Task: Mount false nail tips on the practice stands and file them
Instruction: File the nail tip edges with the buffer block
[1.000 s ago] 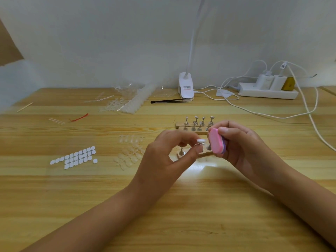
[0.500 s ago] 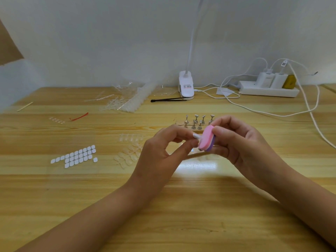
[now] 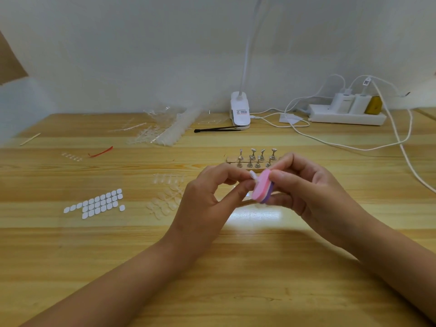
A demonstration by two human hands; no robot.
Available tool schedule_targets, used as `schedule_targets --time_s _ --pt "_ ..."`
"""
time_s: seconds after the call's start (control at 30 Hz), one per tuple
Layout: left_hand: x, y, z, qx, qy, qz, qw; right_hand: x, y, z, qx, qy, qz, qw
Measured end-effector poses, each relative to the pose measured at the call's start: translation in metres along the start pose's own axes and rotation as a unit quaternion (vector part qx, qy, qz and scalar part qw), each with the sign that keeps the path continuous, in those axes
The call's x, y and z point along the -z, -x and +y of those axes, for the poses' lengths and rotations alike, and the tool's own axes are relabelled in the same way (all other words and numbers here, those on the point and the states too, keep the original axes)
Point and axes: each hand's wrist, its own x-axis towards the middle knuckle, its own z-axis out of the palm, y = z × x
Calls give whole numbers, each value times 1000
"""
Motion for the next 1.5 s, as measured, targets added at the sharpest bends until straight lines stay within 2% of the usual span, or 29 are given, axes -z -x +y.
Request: schedule_targets --time_s 0.1,0.23,0.37,0.5,0.63,0.77,0.9,1.03,1.2,1.33,1.43,1.5 --pt "0 0 0 9 5 4 1000 1 -1 0 1 -9 39 999" --pt "0 0 -1 0 -1 11 1000 -2 0 3 -12 -12 -10 1000" --pt "0 0 -3 -3 -7 6 1000 2 -3 3 -13 -9 31 999" --pt "0 1 -1 -24 -16 10 1000 4 -2 3 -24 -19 -12 999" --pt "0 1 -4 -17 -25 9 999 6 -3 3 -32 -21 16 999" --pt "0 1 -3 -28 -28 15 999 4 -2 2 -41 -29 -19 999" --pt "0 2 -5 -32 -31 7 999 6 -4 3 -46 -26 36 998" --pt "-1 2 -2 -57 -47 10 997 8 -3 3 -50 -36 -25 998" --pt "0 1 -4 -57 -55 10 997 10 -5 3 -16 -31 -2 999" --pt "-1 1 -5 -57 -43 9 997 9 -4 3 5 -21 -28 999" --pt "1 0 -7 -46 -32 11 998 10 -5 3 21 -3 -5 1000" --pt "1 0 -7 -43 -27 10 999 11 -4 3 16 6 -18 1000"
